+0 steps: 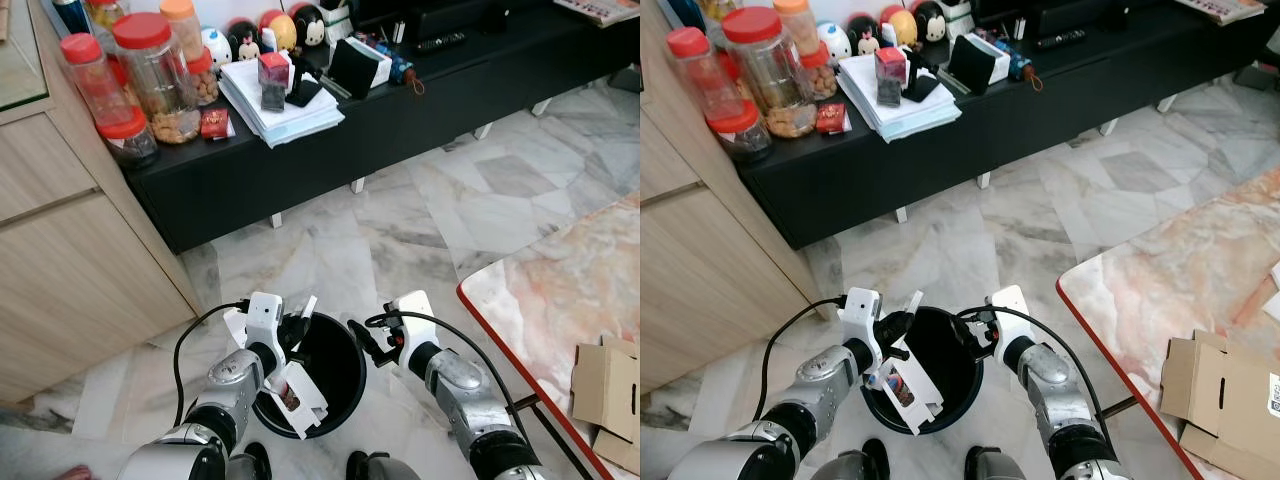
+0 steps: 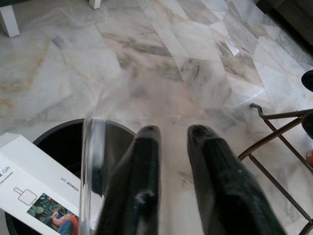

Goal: Picking trash to rubbish bin

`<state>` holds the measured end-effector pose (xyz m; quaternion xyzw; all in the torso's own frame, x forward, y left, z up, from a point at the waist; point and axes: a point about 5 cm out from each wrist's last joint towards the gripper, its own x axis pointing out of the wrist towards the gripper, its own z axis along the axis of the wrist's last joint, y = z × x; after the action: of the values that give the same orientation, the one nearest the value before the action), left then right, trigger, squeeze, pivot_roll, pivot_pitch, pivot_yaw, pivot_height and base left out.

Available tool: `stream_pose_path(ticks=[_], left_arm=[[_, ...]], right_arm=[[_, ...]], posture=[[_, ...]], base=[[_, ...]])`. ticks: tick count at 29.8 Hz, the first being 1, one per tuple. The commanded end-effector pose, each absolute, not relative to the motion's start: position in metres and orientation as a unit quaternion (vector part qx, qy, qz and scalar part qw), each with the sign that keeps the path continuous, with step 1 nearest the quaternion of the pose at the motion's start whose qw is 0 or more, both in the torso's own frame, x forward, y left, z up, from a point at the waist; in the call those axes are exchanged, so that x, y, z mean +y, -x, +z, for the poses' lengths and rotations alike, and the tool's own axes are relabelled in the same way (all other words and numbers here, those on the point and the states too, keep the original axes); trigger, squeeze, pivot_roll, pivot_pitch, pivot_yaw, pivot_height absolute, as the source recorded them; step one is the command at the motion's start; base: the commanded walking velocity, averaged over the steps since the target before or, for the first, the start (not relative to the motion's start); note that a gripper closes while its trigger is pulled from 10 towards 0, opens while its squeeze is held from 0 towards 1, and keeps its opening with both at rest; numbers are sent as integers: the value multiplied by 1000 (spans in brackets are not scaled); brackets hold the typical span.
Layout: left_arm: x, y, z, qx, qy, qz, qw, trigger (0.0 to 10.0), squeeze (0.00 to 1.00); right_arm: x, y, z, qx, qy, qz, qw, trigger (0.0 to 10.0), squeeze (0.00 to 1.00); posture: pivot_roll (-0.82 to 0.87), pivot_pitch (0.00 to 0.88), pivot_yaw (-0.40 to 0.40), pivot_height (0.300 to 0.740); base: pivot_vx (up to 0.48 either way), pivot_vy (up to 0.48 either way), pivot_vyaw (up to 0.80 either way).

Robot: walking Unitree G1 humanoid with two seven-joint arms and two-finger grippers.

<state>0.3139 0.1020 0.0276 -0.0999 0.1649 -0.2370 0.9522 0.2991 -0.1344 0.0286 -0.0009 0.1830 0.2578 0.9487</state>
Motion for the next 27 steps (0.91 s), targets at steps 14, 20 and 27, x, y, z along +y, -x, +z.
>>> stream_pose_path(ticks=[14, 20, 27], left_arm=[[110, -309, 21, 170, 99, -210, 958, 10000, 0], [135, -296, 5, 188, 68, -157, 967, 10000, 0], [179, -262, -24, 237, 23, -45, 970, 10000, 0]], right_arm=[[-133, -291, 27, 192, -7, 263, 946, 10000, 0], [-132, -289, 19, 204, -11, 254, 945, 10000, 0], [-140, -273, -9, 256, -2, 231, 939, 10000, 0]], posture=[[-158, 239, -29, 740], [-146, 225, -25, 740], [-113, 179, -16, 740]], base=[[0, 0, 0], [0, 0, 0], [0, 0, 0]])
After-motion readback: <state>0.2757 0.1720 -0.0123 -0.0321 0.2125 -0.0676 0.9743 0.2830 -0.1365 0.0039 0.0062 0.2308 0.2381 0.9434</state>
